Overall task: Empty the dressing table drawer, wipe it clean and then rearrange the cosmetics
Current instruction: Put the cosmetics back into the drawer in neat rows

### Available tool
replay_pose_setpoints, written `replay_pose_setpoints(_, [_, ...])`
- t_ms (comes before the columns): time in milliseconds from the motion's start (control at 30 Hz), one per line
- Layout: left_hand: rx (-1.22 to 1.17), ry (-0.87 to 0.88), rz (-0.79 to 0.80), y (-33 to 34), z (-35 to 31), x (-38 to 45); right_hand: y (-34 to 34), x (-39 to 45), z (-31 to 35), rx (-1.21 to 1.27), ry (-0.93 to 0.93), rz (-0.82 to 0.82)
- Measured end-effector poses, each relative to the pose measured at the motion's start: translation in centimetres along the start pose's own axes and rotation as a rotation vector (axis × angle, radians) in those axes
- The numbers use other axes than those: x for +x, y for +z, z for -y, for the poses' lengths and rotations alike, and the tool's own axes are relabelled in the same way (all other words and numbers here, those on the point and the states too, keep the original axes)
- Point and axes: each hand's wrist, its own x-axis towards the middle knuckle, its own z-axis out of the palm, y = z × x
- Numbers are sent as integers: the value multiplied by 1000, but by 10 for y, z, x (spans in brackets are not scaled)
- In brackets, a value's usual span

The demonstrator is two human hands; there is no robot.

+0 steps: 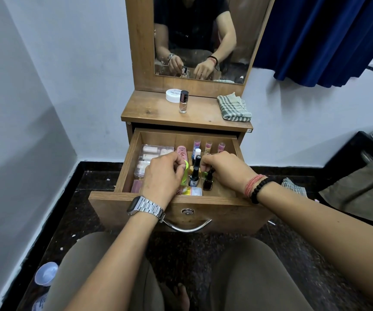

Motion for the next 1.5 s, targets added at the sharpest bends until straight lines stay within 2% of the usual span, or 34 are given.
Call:
replay_pose_setpoints(233, [3,-13,13,-2,-2,0,-34,-4,11,-81,0,-22])
replay_pose_setpoints(433, [-29,-35,49,-5,-6,-1,-105,45,28,201,6,-248])
replay_pose_setpoints(567, [-46,-47,46,-4,-6,0,-127,115,31,218,85,-306])
replay_pose_setpoints(667, [-64,-47,43,-2,-3,1,-130,167,27,138,163,-244])
replay_pose_setpoints(800, [-85,-29,37,1,1,2,-119,217,25,-19,268,-46])
replay_pose_setpoints(1000, [-96,-15,-23,2,4,2,-116,238,30,-208,395,179])
replay_pose_setpoints(1267, [-101,-27,24,1,4,4,-129,226,27,-68,401,343])
replay_pose_setpoints(1367, [-104,-19,25,-1,2,2,-120,208,27,-73,322,301])
replay_pose_setpoints(1500, [-137,-33,31,-2,2,2,-126,173,19,-66,263,74])
